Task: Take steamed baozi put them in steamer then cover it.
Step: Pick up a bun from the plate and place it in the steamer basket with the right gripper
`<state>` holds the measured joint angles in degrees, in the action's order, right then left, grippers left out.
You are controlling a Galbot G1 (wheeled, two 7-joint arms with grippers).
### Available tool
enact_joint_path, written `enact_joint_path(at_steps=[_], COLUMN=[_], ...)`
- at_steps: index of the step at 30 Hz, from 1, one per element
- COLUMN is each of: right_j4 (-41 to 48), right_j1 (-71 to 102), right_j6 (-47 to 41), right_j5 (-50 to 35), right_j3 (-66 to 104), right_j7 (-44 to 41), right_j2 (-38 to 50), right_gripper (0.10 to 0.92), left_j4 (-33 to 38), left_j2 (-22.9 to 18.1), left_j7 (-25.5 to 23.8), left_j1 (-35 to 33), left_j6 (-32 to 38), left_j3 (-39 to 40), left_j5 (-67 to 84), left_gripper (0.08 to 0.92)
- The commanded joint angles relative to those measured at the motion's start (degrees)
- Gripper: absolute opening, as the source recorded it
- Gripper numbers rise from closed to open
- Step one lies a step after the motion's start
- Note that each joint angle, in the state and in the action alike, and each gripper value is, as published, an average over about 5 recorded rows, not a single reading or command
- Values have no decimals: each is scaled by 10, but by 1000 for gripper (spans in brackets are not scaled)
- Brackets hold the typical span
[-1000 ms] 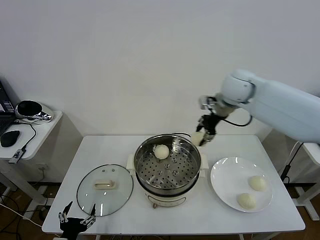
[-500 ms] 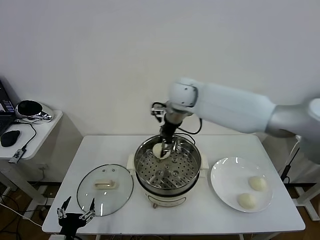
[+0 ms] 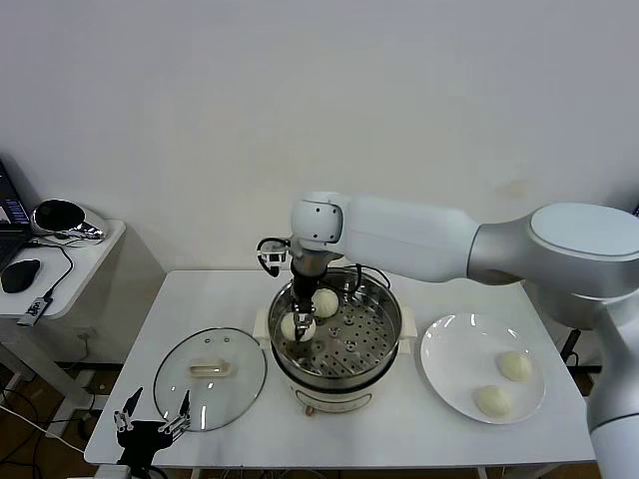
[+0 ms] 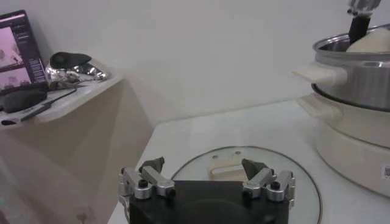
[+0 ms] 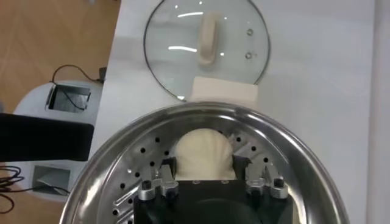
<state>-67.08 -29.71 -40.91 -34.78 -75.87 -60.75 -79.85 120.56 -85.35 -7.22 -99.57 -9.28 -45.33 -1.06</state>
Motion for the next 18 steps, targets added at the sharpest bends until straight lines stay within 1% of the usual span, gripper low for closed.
enact_joint_path(at_steps=[1, 6, 9, 14, 18], right_j4=[12, 10, 6, -14, -53], right_j1=[16, 20, 20, 9, -19], right_j6=[-7, -7, -7, -7, -3], right_j5=[4, 20, 27, 41, 54], right_j3=[-11, -10, -8, 11, 30], right_j7=[9, 12, 15, 15, 1], right_j2=[-22, -21, -13, 16, 64], right_gripper=[577, 592, 655, 787, 820], left_j4=[1, 2, 2, 1, 1], left_j2=[-1, -2, -3, -3, -4], left_j7=[0, 1, 2, 1, 0], left_j1=[0, -2, -2, -2, -2], left_j6=[0, 0, 0, 0, 0], left_j3=[1, 1, 2, 3, 5], left_j5=[1, 1, 1, 0, -1], left_gripper=[823, 823, 823, 823, 823])
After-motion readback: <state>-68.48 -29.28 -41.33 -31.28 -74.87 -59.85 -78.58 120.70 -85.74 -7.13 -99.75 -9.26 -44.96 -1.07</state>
